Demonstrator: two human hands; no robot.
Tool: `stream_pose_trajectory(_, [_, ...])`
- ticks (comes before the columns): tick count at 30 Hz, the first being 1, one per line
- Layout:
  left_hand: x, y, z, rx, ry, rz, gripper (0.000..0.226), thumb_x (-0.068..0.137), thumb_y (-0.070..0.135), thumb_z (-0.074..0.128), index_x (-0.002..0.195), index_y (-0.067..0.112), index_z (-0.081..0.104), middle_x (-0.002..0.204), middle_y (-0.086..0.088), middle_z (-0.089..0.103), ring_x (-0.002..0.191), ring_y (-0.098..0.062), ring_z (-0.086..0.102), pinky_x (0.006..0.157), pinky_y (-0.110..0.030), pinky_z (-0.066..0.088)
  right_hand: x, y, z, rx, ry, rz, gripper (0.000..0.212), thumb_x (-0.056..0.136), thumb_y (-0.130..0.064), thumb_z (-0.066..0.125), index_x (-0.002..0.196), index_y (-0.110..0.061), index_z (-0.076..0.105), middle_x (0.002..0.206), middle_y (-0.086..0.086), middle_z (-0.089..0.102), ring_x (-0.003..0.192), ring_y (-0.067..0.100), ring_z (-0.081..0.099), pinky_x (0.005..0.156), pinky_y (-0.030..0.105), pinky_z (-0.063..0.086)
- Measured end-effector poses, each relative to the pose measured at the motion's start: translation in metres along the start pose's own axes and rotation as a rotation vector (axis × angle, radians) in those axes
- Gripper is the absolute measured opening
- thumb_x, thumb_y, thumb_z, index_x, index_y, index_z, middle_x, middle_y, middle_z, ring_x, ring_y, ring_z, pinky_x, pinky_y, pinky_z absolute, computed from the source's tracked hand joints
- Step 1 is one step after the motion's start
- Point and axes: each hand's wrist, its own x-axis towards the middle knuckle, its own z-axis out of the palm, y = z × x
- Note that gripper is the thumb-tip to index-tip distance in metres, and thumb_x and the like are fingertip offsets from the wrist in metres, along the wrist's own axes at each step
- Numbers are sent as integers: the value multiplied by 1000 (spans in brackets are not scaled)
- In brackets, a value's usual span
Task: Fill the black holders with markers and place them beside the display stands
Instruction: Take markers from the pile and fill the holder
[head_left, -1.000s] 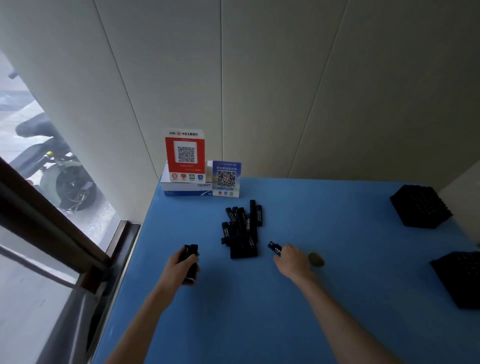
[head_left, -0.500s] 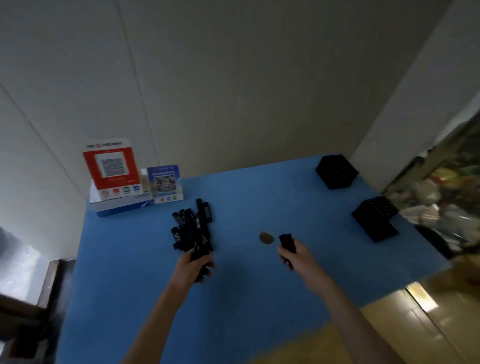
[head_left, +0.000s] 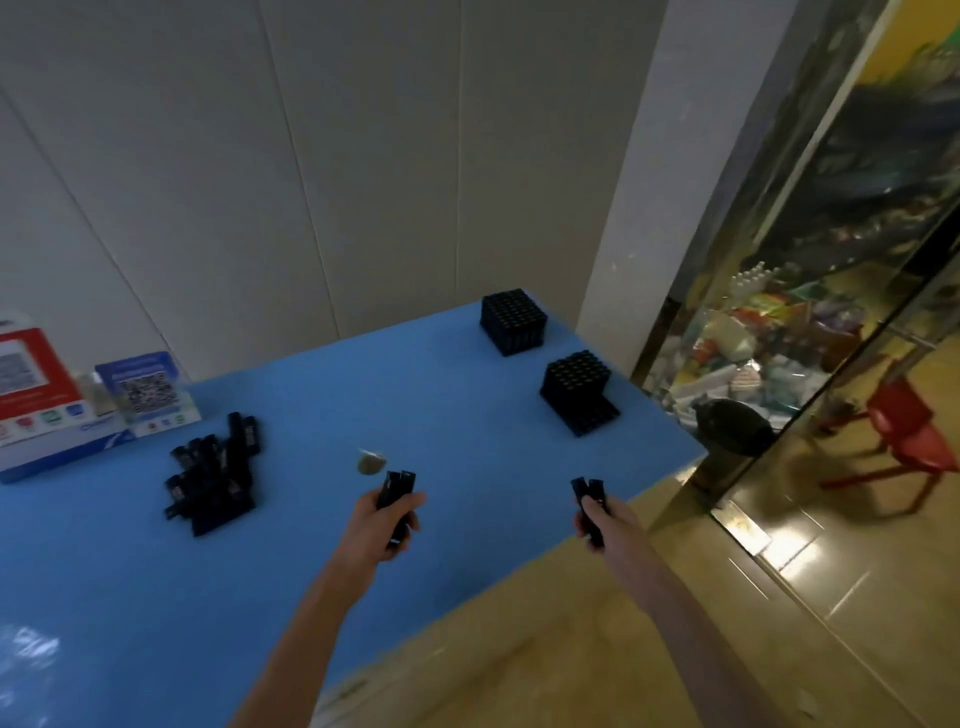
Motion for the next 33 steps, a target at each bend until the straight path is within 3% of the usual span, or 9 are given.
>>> stream_pose_trajectory(7, [-26, 4, 105, 25, 85, 28, 21, 91, 18, 70, 82, 1, 61, 65, -8, 67, 42, -16, 47, 40, -24, 28, 1, -12, -105, 49, -40, -39, 18, 102, -21, 51, 114, -10, 59, 86, 10, 63, 76, 18, 58, 62, 29, 45])
stream_pose_trajectory(11, [-28, 11, 145, 7, 138, 54, 16, 93, 16, 68, 93, 1, 61, 63, -8, 62, 39, -14, 43, 41, -23, 26, 6, -22, -135, 29, -105, -78, 17, 102, -19, 51, 114, -9, 59, 85, 10, 61, 70, 13, 57, 60, 25, 45])
stream_pose_trajectory(16, [-16, 15, 175, -10, 93, 81, 18, 87, 10, 74, 90, 6, 56, 55, -2, 41, 39, -13, 31, 41, -23, 24, 32, -29, -146, -25, -146, -104, 17, 101, -18, 53, 103, -4, 62, 84, 10, 64, 68, 14, 56, 61, 26, 47])
stream_pose_trajectory(20, [7, 18, 200, -40, 75, 99, 24, 82, 12, 80, 85, 10, 56, 54, 0, 37, 42, -13, 28, 44, -25, 23, 63, -36, -147, -75, -155, -140, 21, 99, -22, 56, 95, -3, 66, 83, 7, 69, 66, 17, 59, 64, 27, 50])
stream_pose_trajectory(23, [29, 19, 220, -75, 118, 103, 20, 82, 14, 81, 88, 6, 64, 54, -4, 39, 42, -14, 31, 43, -26, 25, 87, -45, -145, -102, -216, -127, 20, 100, -19, 56, 101, -2, 67, 88, 9, 71, 69, 12, 64, 65, 24, 53])
stream_pose_trajectory(26, [48, 18, 238, -102, 203, 79, 17, 83, 17, 80, 90, 5, 70, 55, -5, 44, 44, -15, 36, 43, -26, 29, 109, -55, -138, -85, -308, -91, 16, 98, -14, 58, 106, -3, 67, 96, 15, 72, 82, 14, 70, 67, 24, 55])
stream_pose_trajectory(33, [87, 21, 264, -115, 241, 1, 20, 83, 27, 80, 98, 15, 76, 51, -2, 50, 41, -12, 37, 41, -24, 28, 156, -77, -123, -133, -426, -72, 13, 97, -13, 61, 102, -4, 68, 90, 10, 73, 85, 18, 71, 68, 29, 56])
